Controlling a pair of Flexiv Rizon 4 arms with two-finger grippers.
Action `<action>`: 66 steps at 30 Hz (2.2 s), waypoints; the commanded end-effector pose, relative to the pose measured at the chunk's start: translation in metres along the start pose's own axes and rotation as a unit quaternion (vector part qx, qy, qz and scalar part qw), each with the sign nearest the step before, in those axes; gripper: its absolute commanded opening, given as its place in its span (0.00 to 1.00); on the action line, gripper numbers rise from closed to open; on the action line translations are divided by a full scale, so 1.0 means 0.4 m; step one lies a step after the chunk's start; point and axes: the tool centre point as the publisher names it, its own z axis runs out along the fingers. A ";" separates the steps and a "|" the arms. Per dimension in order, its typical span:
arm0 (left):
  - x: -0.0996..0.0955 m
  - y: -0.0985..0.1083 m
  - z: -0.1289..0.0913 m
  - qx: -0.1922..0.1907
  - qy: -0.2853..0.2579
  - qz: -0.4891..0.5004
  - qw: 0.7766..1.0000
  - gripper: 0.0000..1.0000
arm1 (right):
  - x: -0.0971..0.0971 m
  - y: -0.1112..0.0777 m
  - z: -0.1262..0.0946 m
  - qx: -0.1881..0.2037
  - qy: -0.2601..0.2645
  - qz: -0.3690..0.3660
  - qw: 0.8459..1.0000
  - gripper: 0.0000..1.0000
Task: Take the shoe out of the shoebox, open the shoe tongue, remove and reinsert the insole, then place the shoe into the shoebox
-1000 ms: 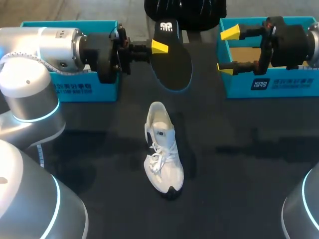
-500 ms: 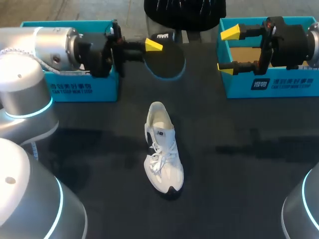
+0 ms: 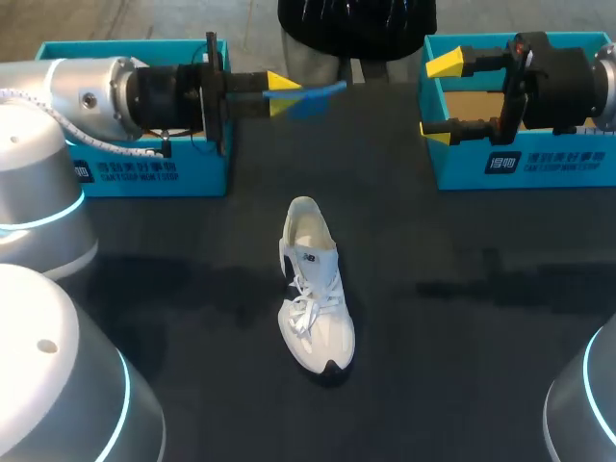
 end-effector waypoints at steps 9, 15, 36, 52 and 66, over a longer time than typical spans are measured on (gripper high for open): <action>-0.003 -0.010 0.001 0.037 -0.092 -0.415 0.904 0.00 | -0.001 0.001 0.003 0.000 -0.001 0.000 1.000 1.00; -0.003 -0.010 0.001 0.037 -0.092 -0.415 0.904 0.00 | -0.001 0.001 0.003 0.000 -0.001 0.000 1.000 1.00; 0.035 -0.012 0.007 -0.064 -0.012 -0.739 0.671 0.00 | -0.001 0.001 0.003 0.000 -0.001 0.000 1.000 1.00; 0.044 -0.029 0.020 -0.008 -0.042 -0.869 0.492 0.00 | -0.001 0.001 0.003 0.000 -0.001 0.000 1.000 1.00; 0.033 -0.031 0.023 0.008 -0.067 -0.881 0.469 0.00 | -0.001 0.001 0.003 0.000 -0.001 0.000 1.000 1.00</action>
